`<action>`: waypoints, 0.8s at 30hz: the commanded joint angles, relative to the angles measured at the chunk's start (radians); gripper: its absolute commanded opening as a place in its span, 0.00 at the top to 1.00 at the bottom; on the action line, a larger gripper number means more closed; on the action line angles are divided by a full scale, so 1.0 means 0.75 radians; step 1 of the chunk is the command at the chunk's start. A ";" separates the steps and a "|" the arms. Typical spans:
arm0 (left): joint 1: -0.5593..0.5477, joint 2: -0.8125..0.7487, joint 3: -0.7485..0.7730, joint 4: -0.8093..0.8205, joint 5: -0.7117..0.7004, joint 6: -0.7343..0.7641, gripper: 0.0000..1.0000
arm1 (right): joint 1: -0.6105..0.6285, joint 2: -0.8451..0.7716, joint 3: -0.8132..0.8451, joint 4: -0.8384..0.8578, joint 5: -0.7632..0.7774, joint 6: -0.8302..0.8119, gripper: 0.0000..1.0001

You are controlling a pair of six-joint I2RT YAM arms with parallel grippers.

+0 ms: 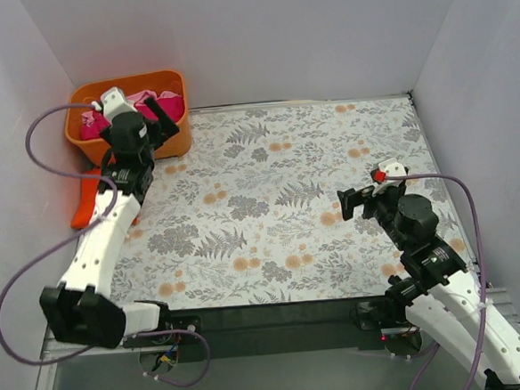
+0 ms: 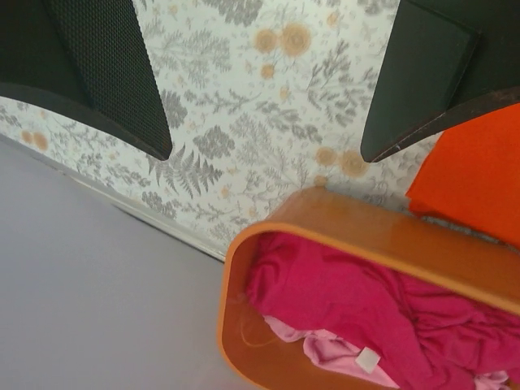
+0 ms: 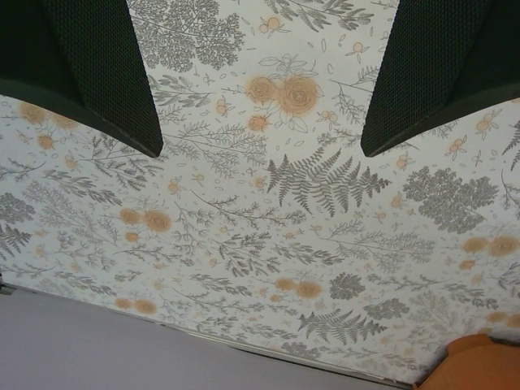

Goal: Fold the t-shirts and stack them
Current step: Grab the tshirt from the pile

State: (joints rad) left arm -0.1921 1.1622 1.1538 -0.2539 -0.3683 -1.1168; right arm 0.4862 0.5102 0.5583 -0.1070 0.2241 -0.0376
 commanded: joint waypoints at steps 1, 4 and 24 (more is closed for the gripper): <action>0.033 0.264 0.263 0.013 -0.018 -0.022 0.04 | 0.000 -0.034 -0.039 0.053 -0.090 0.038 0.02; 0.084 0.534 0.475 0.034 -0.012 -0.006 0.07 | 0.000 -0.056 -0.073 0.071 -0.111 0.042 0.02; 0.221 1.614 1.274 0.003 0.094 0.092 0.28 | 0.006 0.052 -0.135 0.102 -0.227 0.101 0.02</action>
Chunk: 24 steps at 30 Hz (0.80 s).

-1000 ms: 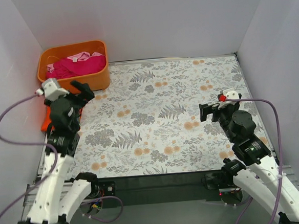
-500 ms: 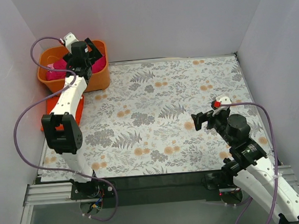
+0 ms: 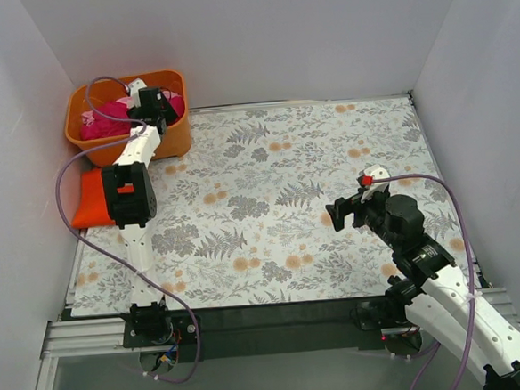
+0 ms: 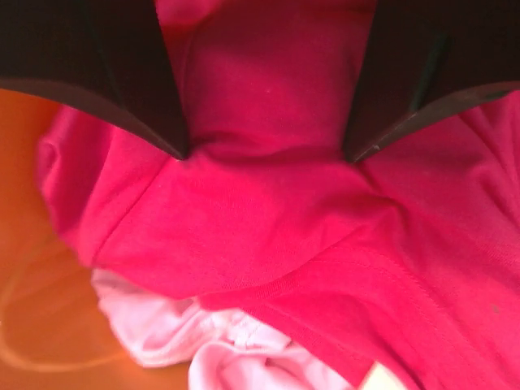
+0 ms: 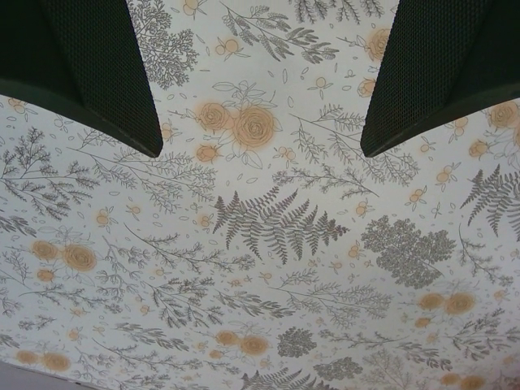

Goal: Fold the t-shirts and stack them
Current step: Grab the tshirt from the pile

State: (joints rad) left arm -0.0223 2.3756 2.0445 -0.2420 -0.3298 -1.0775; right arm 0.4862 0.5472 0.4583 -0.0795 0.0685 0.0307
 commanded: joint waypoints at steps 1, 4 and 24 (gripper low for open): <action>-0.003 0.011 0.094 -0.011 0.055 0.046 0.33 | 0.004 0.005 -0.004 0.065 -0.016 0.010 0.02; 0.003 0.039 0.101 -0.007 0.078 0.054 0.53 | 0.008 0.011 -0.002 0.065 -0.020 0.006 0.02; 0.005 -0.578 -0.042 0.218 0.049 0.144 1.00 | 0.010 -0.016 0.013 0.061 -0.032 -0.006 0.02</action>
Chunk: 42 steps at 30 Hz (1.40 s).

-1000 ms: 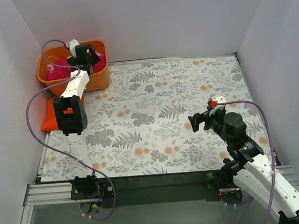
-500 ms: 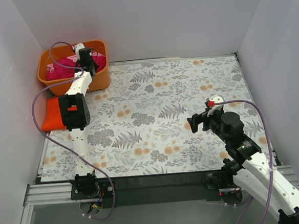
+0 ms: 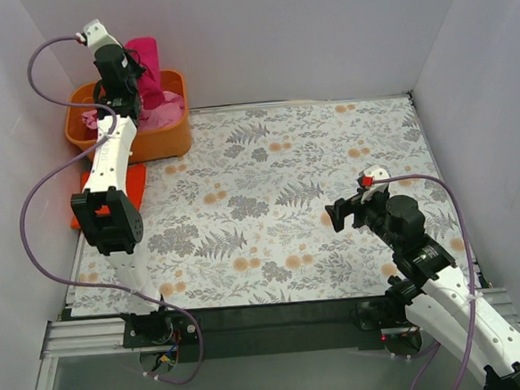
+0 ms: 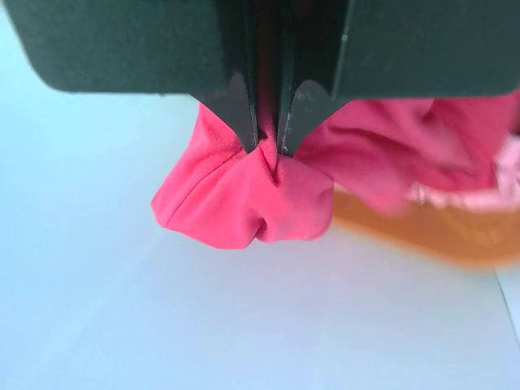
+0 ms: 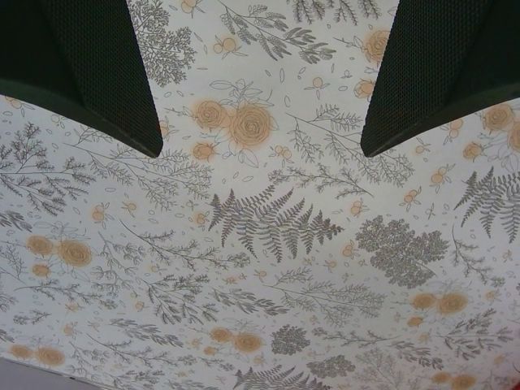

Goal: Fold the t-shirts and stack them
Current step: Grab the tshirt from the pile, then flatten the tshirt out

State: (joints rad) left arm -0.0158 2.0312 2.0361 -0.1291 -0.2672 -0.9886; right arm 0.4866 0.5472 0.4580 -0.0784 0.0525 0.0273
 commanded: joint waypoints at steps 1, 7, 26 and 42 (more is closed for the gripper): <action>-0.003 -0.131 -0.042 0.068 -0.004 0.021 1.00 | 0.008 -0.016 0.013 0.062 -0.013 -0.002 0.02; -0.005 -0.207 -0.042 0.058 0.139 -0.011 1.00 | 0.008 -0.020 0.013 0.060 -0.019 -0.004 0.02; -0.561 -0.458 -0.027 -0.151 1.027 -0.275 1.00 | 0.008 -0.118 0.209 -0.061 0.167 0.001 0.02; -0.867 -1.057 -1.469 -0.051 0.693 -0.339 0.18 | 0.008 -0.071 0.295 -0.178 0.143 -0.028 0.02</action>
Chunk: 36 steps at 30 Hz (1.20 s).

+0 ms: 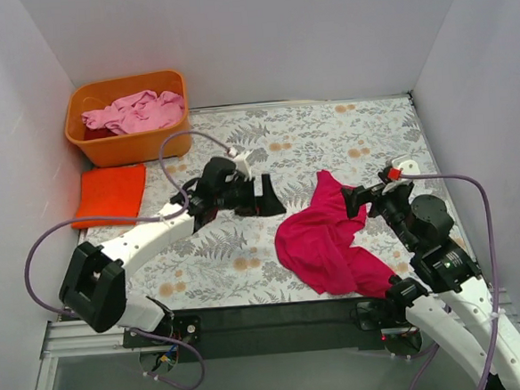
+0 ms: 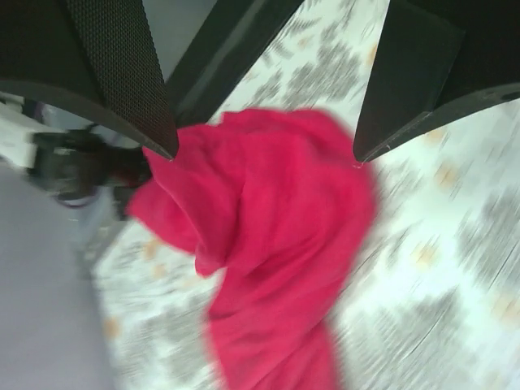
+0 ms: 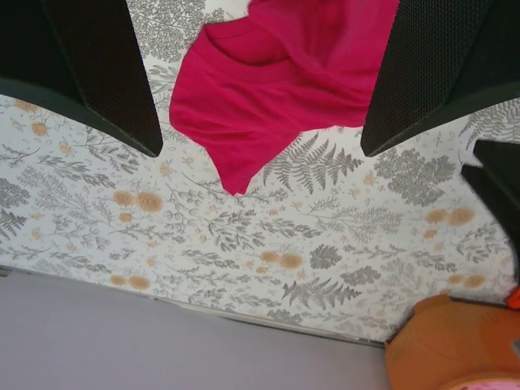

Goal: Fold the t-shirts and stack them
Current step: Flatten the tshirt out

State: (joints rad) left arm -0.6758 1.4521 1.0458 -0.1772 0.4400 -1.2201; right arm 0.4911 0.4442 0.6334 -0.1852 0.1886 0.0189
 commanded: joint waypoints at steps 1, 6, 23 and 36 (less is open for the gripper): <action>0.015 -0.336 -0.197 0.003 -0.326 -0.048 0.18 | 0.004 0.123 0.066 -0.045 -0.049 0.009 0.02; 0.015 -0.478 -0.378 -0.070 -0.360 -0.071 0.20 | 0.000 0.334 0.068 -0.117 -0.018 0.159 0.02; 0.007 -0.406 -0.470 -0.075 -0.374 -0.120 0.22 | -0.078 0.896 -0.024 -0.254 -0.533 0.349 0.37; 0.007 -0.619 -0.527 -0.146 -0.611 -0.167 0.28 | 0.306 1.244 0.522 -0.179 -0.581 0.394 0.99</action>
State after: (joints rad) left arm -0.6670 1.0470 0.6598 -0.2584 0.0715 -1.3289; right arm 0.6426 1.3483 0.8387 -0.3943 -0.2535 0.2920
